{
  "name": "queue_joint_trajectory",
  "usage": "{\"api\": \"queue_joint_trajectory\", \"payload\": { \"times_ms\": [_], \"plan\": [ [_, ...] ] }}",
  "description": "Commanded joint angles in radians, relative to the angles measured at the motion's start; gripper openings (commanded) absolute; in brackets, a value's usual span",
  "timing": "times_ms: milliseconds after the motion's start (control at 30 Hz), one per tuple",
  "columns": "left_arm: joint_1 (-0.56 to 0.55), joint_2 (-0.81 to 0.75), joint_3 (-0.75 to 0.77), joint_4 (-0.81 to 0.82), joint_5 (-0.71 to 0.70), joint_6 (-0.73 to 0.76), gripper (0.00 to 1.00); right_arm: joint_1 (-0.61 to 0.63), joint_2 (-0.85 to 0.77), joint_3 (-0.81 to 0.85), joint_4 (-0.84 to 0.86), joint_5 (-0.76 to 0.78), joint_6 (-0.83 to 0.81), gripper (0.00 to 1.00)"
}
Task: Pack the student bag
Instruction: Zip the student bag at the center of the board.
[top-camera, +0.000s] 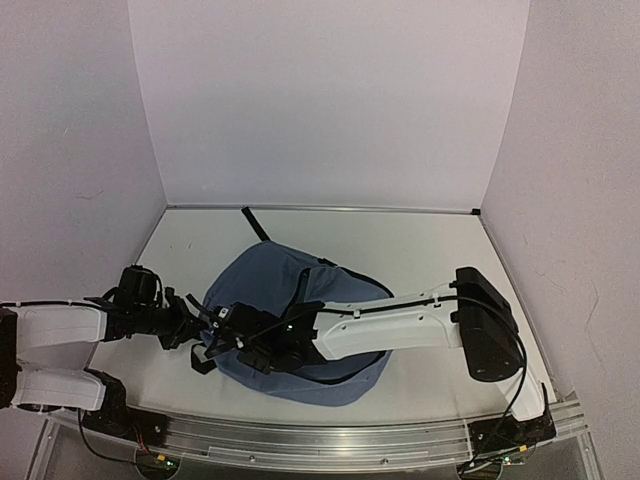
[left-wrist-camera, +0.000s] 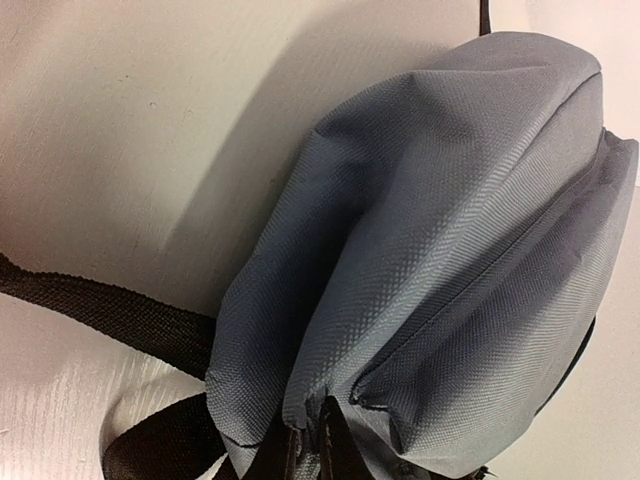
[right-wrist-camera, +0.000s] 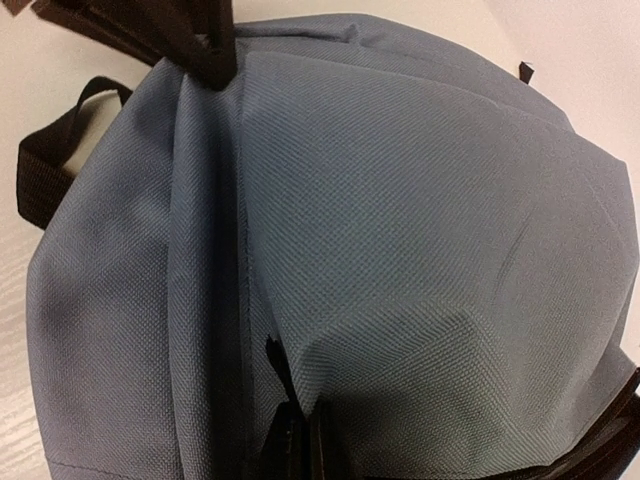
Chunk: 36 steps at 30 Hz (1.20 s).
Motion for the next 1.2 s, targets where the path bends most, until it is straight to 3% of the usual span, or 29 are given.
{"api": "queue_joint_trajectory", "payload": {
  "times_ms": [0, 267, 633, 733, 933, 1167],
  "plan": [
    [0.014, 0.001, 0.026, 0.009, -0.028, 0.016, 0.0, -0.009, -0.137, -0.041, 0.103, 0.094, 0.189, 0.0],
    [0.018, -0.002, 0.016, 0.0, -0.041, 0.018, 0.0, -0.064, -0.234, -0.091, 0.139, 0.028, 0.368, 0.0],
    [0.025, -0.028, -0.006, -0.002, -0.043, 0.011, 0.0, -0.199, -0.376, -0.272, 0.355, -0.57, 0.4, 0.0],
    [0.026, -0.033, -0.008, -0.002, -0.043, 0.011, 0.0, -0.2, -0.361, -0.277, 0.363, -0.635, 0.375, 0.04],
    [0.026, -0.041, -0.008, -0.013, -0.046, 0.013, 0.0, -0.2, -0.342, -0.292, 0.371, -0.544, 0.399, 0.0],
    [0.029, -0.058, -0.023, -0.028, -0.064, 0.015, 0.0, -0.201, -0.42, -0.337, 0.411, -0.322, 0.441, 0.0]
  ]
}}
